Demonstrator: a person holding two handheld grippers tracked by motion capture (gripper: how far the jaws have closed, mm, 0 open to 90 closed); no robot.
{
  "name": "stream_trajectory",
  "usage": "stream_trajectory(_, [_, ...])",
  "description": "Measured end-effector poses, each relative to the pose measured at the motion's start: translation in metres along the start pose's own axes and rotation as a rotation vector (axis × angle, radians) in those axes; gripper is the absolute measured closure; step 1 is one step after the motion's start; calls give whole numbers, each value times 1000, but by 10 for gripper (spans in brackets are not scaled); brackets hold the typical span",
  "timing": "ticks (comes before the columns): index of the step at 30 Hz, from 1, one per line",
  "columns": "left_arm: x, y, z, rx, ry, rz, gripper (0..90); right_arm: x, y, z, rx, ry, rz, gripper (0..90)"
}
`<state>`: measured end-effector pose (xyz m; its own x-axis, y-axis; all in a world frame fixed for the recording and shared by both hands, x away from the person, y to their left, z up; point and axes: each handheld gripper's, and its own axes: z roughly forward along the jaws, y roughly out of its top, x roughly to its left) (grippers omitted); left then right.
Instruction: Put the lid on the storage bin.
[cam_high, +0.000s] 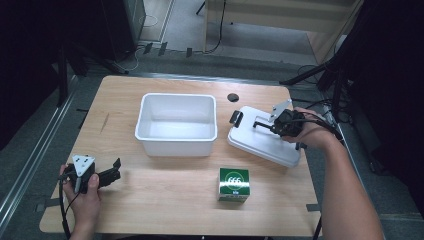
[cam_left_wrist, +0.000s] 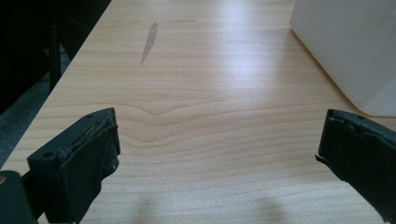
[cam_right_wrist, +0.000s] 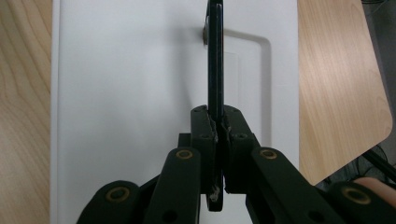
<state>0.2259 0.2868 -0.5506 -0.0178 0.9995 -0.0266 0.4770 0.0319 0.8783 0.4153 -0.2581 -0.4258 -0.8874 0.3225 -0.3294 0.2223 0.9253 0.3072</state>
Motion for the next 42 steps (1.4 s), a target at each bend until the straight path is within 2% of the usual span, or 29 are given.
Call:
stream_trajectory(19, [0, 0, 0, 0, -2, -6, 0, 11, -10, 33, 23, -4, 23, 855])
stream_trajectory(24, [1, 0, 0, 3, -1, -6, 0, 13, -11, 33, 19, -5, 40, 851])
stream_trajectory(25, [1, 0, 0, 3, -1, -6, 0, 13, -11, 33, 18, -1, 39, 840])
stream_trajectory(28, [1, 0, 0, 2, 0, -8, 0, 15, -9, 30, -6, 18, 47, 718])
stream_trajectory(36, [1, 0, 0, 8, 1, -9, 0, 19, -10, 19, -15, 46, 66, 614])
stream_trajectory(38, [1, 0, 0, 8, 0, -12, 0, 20, -10, 16, -16, 52, 61, 571])
stream_trajectory(39, [1, 0, 0, 8, -1, -13, 0, 21, -8, 13, -9, 55, 60, 522])
stream_trajectory(40, [1, 0, 0, 8, -1, -13, 0, 21, -8, 13, -9, 55, 60, 522])
stream_trajectory(41, [1, 0, 1, 10, -1, -12, 0, 22, -7, 8, -5, 55, 57, 475])
stream_trajectory(42, [1, 0, 1, 10, -1, -12, 0, 22, -7, 8, -5, 55, 57, 475])
